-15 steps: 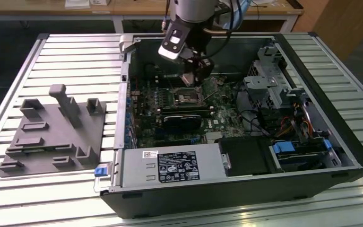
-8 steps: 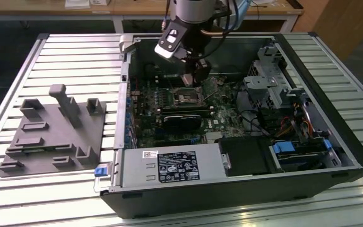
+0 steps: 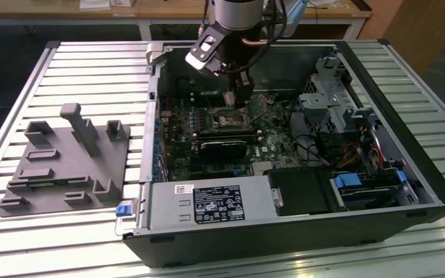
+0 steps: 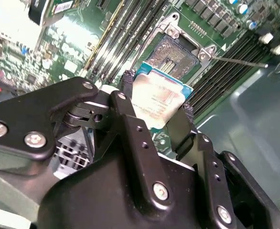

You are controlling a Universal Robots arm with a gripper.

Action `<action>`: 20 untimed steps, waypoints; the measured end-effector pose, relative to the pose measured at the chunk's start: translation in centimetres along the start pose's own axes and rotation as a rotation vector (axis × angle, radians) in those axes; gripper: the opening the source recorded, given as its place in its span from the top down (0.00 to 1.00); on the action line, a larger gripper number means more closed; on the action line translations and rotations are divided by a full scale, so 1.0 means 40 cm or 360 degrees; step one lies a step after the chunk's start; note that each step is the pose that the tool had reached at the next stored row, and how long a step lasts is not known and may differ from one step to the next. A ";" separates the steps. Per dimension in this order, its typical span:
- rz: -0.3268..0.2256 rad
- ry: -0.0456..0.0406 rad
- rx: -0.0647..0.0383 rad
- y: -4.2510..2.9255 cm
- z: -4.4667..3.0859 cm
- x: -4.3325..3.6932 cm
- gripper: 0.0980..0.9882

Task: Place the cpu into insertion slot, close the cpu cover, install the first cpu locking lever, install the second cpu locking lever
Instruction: 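Place the cpu into insertion slot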

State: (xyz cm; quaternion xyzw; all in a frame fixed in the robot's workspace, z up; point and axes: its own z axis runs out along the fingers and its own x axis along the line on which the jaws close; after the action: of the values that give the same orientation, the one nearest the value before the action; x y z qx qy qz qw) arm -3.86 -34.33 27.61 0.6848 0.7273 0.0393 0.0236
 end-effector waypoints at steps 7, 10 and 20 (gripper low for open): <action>0.0076 -0.0007 -0.0001 -0.001 0.019 0.004 0.51; 0.0091 -0.0008 -0.0002 -0.002 0.030 0.007 0.51; 0.0097 -0.0009 -0.0002 -0.008 0.074 0.006 0.51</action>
State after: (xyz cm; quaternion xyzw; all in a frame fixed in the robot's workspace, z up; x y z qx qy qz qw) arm -3.93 -34.03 24.64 0.7067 0.7061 0.0386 0.0247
